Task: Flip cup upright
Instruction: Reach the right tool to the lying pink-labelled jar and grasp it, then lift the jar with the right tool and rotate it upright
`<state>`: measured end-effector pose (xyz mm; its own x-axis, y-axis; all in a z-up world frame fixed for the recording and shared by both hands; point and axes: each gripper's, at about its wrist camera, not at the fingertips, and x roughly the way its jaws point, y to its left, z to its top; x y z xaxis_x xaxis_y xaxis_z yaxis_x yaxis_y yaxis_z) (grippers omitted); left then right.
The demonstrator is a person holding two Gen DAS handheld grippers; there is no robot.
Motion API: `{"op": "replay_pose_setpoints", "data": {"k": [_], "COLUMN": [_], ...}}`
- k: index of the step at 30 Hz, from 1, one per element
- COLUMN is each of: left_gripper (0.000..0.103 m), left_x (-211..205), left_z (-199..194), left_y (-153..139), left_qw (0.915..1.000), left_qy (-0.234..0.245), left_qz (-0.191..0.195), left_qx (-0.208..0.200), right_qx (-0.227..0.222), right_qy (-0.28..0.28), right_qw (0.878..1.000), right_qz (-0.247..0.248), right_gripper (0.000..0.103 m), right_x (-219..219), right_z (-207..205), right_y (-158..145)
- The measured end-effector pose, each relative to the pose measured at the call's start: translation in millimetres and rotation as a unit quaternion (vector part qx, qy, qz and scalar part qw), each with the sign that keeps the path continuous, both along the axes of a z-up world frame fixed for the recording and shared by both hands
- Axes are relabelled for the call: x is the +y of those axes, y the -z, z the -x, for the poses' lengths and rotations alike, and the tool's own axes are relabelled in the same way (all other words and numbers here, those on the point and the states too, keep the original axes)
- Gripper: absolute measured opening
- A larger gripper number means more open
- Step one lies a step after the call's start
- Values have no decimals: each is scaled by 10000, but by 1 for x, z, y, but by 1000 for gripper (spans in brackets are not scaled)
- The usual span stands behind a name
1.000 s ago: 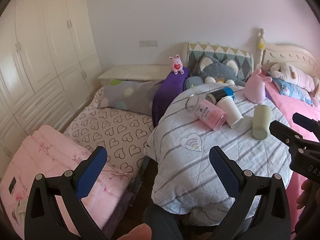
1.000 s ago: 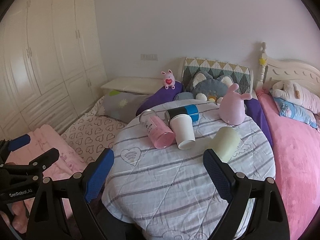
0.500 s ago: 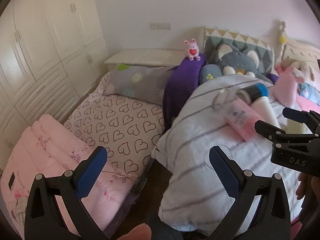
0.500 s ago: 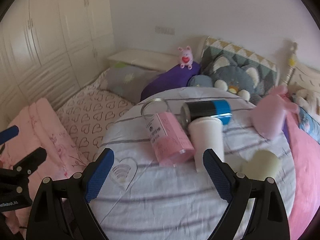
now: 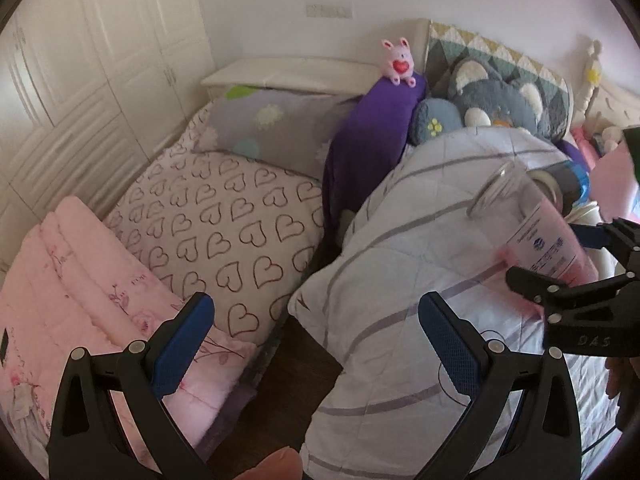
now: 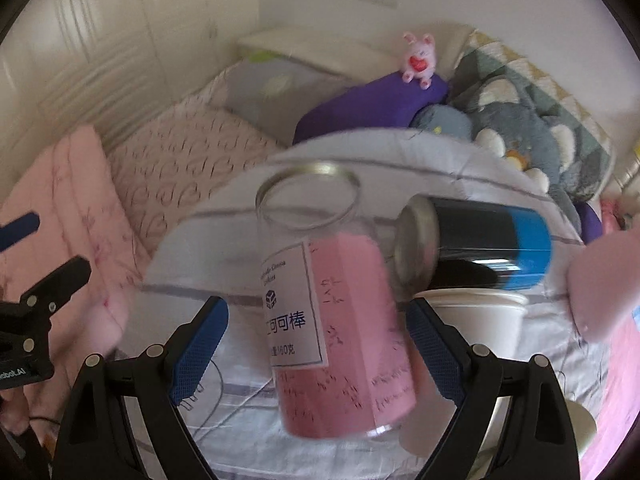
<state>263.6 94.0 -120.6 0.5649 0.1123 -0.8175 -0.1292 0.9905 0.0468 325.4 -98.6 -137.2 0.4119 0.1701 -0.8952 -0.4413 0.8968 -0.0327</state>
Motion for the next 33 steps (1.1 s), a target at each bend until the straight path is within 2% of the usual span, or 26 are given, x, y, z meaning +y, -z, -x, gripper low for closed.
{"op": "replay_pose_setpoints", "data": {"k": [5, 7, 10, 14, 17, 22, 28, 33], "left_gripper": [103, 103, 103, 103, 103, 103, 103, 103], "left_x": [1, 3, 5, 11, 16, 21, 9, -17], "left_z": [2, 2, 8, 20, 30, 49, 79, 108], "left_y": [4, 3, 0, -8, -14, -26, -42, -46], "left_qw": [10000, 10000, 10000, 10000, 9999, 9997, 9994, 9987], "left_qy": [17, 9, -19, -54, -103, -149, 18, 348], "left_qz": [39, 47, 74, 56, 25, 2, -29, -70], "left_qx": [53, 43, 5, -62, -94, -183, -334, -373], "right_qx": [234, 160, 229, 157, 187, 166, -143, -329], "right_qy": [-40, 20, -16, 12, 145, 230, 500, 1134], "right_qw": [9996, 9996, 9997, 9999, 9987, 9963, 9921, 9831], "right_qz": [121, 239, -71, 2, -456, -808, -1144, -1401], "right_gripper": [87, 71, 71, 71, 71, 71, 71, 71], "right_x": [0, 0, -3, 5, 1, -3, -24, -65], "right_z": [-5, -8, -6, -2, 4, 24, 69, 131], "right_y": [19, 18, 10, 11, 3, -8, -35, -45]}}
